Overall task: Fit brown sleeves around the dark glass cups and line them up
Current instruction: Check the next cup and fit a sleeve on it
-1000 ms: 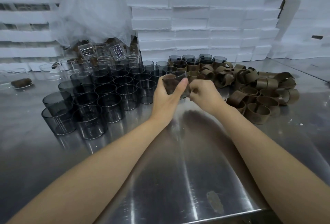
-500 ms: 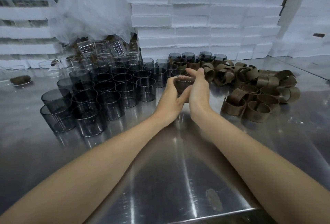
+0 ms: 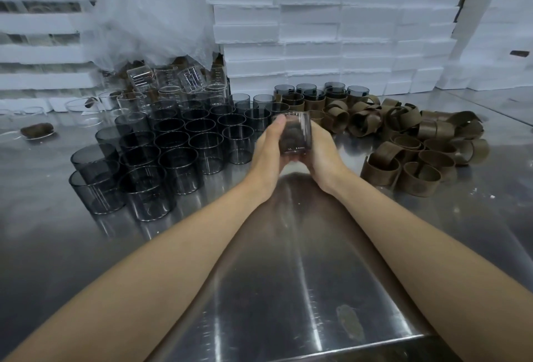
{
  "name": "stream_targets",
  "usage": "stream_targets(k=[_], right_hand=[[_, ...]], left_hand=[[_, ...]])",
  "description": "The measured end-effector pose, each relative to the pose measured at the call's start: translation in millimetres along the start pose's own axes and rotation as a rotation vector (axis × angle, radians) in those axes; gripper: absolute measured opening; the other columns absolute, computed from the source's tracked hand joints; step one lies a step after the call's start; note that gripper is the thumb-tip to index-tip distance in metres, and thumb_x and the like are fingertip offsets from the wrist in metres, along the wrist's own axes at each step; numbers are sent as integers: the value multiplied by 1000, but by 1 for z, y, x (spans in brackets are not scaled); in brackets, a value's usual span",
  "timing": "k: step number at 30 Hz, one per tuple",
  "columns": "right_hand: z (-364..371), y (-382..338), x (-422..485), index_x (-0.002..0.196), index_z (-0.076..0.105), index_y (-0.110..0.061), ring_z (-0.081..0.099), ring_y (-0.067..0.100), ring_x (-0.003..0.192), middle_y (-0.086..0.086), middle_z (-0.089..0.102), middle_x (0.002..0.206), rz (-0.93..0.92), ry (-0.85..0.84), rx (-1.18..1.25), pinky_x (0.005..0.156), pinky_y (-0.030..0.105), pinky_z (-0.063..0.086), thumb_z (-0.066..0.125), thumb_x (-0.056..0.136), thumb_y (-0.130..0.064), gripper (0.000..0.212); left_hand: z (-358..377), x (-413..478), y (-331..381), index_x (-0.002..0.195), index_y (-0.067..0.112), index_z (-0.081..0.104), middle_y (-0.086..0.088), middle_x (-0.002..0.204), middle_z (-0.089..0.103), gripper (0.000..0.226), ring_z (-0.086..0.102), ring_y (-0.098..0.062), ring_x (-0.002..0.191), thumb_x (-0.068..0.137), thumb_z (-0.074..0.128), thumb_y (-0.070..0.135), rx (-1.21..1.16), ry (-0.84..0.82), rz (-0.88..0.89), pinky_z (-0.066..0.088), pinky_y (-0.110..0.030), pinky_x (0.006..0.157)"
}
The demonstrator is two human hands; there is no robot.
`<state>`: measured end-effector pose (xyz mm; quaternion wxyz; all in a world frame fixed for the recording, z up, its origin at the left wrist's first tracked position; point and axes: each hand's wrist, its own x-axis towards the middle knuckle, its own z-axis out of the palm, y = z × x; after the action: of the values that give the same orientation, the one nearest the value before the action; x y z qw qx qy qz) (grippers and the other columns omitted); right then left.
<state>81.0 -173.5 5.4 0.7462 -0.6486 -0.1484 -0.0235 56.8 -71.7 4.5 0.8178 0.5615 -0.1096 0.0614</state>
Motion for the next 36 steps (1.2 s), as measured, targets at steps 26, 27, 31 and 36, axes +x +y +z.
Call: stream_targets(k=[26, 27, 31, 36], right_hand=[[-15, -2, -3, 90, 50, -14, 50, 0, 66, -9, 55, 76, -293, 135, -652, 60, 5, 39, 60, 83, 1, 19], [-16, 0, -3, 88, 50, -12, 47, 2, 63, -7, 54, 73, -295, 113, -692, 57, 7, 39, 62, 80, 1, 20], [-19, 1, -7, 84, 49, -9, 45, 2, 60, -6, 53, 70, -316, 35, -727, 54, 9, 38, 67, 73, 2, 24], [-21, 3, -9, 80, 48, -13, 48, -3, 60, -10, 57, 69, -320, -50, -651, 56, 10, 38, 75, 66, -1, 33]], left_hand=[[-1, -10, -2, 155, 7, 12, -5, 165, 0, 61, -6, -22, 152, 105, 30, 36, 1596, -90, 667, 2, -36, 124], [-1, -10, -2, 155, 5, 6, -8, 164, -3, 65, -7, -21, 152, 104, 31, 37, 1558, -58, 616, 2, -33, 124], [3, -14, -4, 155, 5, 0, -12, 164, -4, 75, 0, -21, 152, 102, 39, 41, 1417, 8, 482, 9, -31, 122], [0, -11, 1, 157, 16, 2, -4, 164, 15, 88, 28, -23, 145, 94, 54, 49, 1163, 95, 297, 31, -36, 112]])
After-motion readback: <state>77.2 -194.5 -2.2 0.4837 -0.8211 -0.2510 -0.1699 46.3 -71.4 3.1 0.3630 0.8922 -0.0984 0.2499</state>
